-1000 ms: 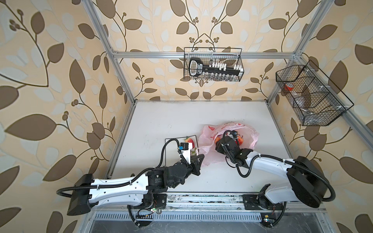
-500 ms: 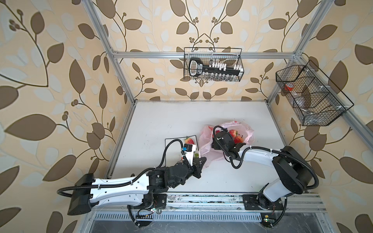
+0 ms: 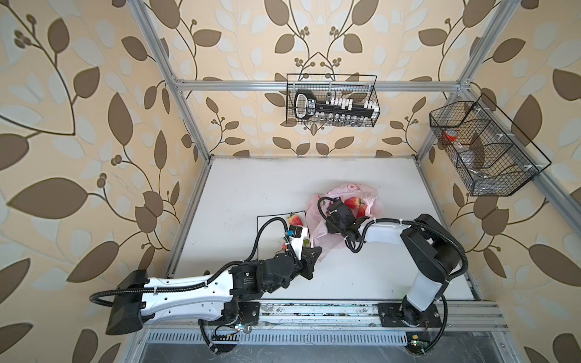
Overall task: Take the fake fruits out of the plastic bag
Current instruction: 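Grasp the red-yellow pear with the right gripper and lift it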
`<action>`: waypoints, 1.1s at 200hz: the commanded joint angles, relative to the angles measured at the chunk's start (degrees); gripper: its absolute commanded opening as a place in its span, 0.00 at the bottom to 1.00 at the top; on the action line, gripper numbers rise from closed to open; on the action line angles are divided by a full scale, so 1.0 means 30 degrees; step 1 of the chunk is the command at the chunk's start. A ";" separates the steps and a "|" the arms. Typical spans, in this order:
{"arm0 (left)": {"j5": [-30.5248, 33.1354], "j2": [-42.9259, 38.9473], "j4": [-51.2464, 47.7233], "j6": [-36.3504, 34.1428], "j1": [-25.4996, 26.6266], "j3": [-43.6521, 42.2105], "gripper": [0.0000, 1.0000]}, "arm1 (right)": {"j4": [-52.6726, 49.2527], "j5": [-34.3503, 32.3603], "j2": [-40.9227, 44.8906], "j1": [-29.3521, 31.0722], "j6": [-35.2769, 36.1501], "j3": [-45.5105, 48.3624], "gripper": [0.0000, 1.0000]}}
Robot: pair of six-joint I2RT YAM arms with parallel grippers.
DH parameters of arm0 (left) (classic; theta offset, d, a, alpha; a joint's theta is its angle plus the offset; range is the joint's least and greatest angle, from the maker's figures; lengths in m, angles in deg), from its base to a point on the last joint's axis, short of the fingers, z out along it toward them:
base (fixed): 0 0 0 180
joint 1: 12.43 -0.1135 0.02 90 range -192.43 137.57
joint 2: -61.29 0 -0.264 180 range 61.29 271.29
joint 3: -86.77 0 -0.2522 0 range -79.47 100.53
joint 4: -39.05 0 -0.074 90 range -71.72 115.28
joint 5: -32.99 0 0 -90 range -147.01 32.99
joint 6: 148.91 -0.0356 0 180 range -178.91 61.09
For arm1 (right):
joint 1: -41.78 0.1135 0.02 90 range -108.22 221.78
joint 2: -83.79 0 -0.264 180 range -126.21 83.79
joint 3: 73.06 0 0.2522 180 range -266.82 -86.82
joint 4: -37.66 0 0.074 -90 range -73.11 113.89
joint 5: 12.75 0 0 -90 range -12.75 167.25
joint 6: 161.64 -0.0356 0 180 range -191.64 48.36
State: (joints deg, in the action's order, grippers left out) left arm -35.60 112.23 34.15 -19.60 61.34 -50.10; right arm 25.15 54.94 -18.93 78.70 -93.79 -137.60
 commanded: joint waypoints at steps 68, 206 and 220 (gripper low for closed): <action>0.1604 -0.0347 -0.0697 0.0625 -0.0159 0.0614 0.00 | -0.0017 0.0115 0.1148 -0.0166 0.0296 0.0039 0.42; 0.0167 0.0841 -0.1050 0.1796 -0.3365 0.1072 0.00 | -0.0194 0.4020 1.0566 -0.0188 -0.1276 0.4728 0.34; -0.0420 0.0816 -0.1223 0.1359 -0.4317 0.1380 0.00 | -0.0453 0.4409 1.1410 -0.0183 -0.1544 0.5021 0.34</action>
State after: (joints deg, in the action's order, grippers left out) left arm -33.16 114.98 29.69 -14.88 52.29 -49.99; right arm 25.70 64.84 11.67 78.38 -96.26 -124.47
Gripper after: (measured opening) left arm 0.047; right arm 0.357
